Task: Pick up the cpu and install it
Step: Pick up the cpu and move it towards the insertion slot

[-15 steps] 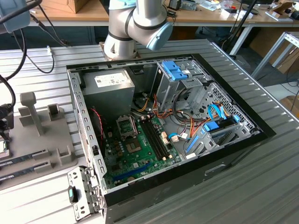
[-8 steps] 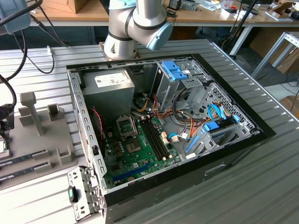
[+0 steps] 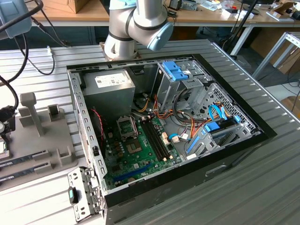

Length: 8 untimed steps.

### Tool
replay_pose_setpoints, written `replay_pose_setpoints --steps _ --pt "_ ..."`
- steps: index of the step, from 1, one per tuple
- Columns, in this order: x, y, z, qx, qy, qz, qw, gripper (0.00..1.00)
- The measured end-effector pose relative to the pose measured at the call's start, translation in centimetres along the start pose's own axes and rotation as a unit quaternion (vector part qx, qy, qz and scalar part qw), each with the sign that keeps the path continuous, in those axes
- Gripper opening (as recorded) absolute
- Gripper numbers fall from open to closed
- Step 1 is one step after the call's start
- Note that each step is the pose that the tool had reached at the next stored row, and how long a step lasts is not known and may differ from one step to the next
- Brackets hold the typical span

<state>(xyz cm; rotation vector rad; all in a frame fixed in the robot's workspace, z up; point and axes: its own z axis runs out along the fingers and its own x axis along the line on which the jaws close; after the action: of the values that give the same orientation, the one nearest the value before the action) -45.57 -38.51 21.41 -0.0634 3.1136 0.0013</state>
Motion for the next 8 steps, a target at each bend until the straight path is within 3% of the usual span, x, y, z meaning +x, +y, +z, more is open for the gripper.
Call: replay_pose_setpoints --steps 8 --pt "0.15 -0.13 0.74 -0.0002 -0.0001 -0.006 0.99998 0.56"
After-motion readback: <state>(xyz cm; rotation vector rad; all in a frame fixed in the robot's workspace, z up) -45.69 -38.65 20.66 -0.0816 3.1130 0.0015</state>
